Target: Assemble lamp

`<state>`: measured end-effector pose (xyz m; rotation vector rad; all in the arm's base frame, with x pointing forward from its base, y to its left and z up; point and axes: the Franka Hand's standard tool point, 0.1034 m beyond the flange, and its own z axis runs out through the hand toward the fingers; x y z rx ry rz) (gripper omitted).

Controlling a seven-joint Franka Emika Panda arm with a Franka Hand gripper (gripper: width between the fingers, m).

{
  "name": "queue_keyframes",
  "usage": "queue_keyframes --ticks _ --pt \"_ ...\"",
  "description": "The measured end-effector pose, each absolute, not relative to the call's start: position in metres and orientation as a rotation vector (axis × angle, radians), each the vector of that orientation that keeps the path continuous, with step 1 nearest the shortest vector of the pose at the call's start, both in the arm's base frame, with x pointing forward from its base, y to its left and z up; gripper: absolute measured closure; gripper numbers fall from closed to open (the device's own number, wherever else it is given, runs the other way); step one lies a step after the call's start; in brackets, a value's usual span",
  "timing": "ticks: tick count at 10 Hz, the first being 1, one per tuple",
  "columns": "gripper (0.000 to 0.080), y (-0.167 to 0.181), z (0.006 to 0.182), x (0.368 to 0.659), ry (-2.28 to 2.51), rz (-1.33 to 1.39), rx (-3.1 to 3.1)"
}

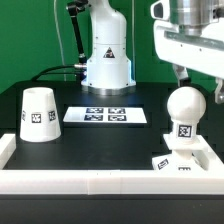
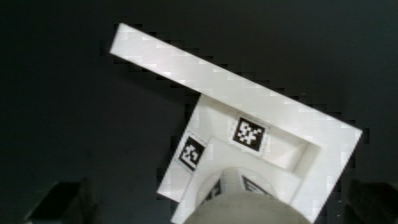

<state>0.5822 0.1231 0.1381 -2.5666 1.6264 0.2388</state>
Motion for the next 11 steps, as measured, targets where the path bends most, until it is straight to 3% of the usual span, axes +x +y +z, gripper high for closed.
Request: queue_keyframes --ticks 6,11 --pt "0.0101 0.124 0.135 0.579 1.584 0.243 -2.603" --pt "0.0101 0.102 0.121 0.556 1.104 0.214 -2.893"
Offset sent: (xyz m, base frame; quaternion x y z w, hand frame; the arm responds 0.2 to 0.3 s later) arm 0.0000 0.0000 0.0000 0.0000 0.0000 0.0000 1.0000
